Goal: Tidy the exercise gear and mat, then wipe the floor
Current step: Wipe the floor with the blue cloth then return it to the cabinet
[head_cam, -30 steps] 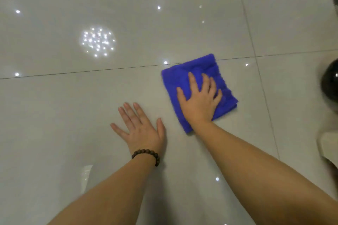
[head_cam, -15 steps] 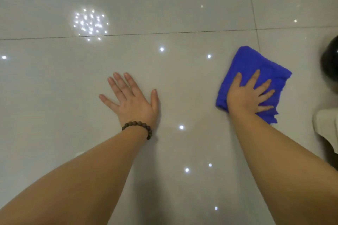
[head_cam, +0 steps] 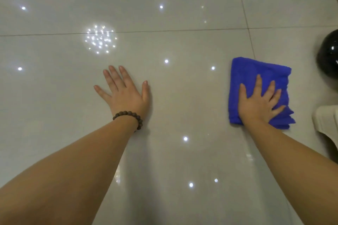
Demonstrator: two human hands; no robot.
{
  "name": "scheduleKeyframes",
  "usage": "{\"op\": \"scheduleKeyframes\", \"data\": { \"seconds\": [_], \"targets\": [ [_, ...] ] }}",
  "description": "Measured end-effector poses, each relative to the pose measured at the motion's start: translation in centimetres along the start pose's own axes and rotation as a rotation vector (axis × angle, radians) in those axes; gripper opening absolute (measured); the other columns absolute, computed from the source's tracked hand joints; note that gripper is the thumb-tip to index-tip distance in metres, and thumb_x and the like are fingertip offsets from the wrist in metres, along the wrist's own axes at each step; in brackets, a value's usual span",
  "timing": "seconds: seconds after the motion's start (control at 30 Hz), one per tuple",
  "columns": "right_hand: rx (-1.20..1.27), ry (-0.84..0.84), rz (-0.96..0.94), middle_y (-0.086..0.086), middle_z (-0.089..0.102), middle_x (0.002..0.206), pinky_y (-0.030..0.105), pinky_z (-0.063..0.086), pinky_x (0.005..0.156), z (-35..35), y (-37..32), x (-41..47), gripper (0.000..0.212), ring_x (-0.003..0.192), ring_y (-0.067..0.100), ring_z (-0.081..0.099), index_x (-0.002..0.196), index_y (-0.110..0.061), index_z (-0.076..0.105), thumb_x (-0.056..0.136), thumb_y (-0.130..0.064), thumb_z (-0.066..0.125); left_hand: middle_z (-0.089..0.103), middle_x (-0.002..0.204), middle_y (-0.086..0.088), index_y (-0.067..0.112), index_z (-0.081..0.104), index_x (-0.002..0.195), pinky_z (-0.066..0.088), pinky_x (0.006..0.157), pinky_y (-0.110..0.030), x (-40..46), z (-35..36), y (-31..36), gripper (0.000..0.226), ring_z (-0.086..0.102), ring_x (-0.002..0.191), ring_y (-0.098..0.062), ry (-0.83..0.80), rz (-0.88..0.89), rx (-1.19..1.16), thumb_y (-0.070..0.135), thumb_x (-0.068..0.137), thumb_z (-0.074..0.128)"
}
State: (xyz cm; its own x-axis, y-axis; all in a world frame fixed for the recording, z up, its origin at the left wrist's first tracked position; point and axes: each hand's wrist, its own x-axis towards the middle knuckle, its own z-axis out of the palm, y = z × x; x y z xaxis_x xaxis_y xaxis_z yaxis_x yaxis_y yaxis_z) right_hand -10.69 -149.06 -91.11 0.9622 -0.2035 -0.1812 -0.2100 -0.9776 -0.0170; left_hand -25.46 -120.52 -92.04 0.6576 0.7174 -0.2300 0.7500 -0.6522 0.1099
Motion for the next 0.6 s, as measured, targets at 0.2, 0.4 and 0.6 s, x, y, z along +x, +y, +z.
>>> {"op": "scheduleKeyframes", "data": {
  "seconds": [0.2,0.4,0.6],
  "targets": [
    [0.051,0.004,-0.059,0.002,0.000,0.161,0.064,-0.003,0.111,-0.4,-7.9,2.9,0.070,0.147,0.029,-0.005,0.151,-0.039,0.009,0.089,-0.070,0.019,-0.008,0.160,-0.016,0.008,-0.004,0.152,-0.006,0.112,-0.065,0.1,0.3,0.3,0.082,-0.013,0.147,-0.030,0.011,-0.017,0.048,0.063,0.092,0.007],
    [-0.079,0.043,-0.949,0.003,0.023,0.157,0.058,0.004,0.114,2.3,-8.2,-8.6,0.067,0.145,0.030,0.016,0.147,-0.039,0.029,0.087,-0.069,0.030,-0.009,0.160,-0.017,0.011,-0.003,0.153,-0.006,0.111,-0.066,-0.2,-0.6,-0.1,0.082,-0.013,0.147,-0.031,-0.043,0.038,0.006,0.059,0.090,0.017],
    [0.002,0.033,-0.166,0.000,0.011,0.160,0.058,0.004,0.115,-0.7,3.3,0.3,0.073,0.147,0.026,0.006,0.150,-0.041,0.017,0.084,-0.073,0.019,-0.019,0.158,-0.017,0.017,-0.013,0.152,-0.009,0.111,-0.065,-7.5,0.1,-6.0,0.084,-0.023,0.145,-0.029,-0.118,0.012,0.028,0.067,0.087,0.008]
  ]
}}
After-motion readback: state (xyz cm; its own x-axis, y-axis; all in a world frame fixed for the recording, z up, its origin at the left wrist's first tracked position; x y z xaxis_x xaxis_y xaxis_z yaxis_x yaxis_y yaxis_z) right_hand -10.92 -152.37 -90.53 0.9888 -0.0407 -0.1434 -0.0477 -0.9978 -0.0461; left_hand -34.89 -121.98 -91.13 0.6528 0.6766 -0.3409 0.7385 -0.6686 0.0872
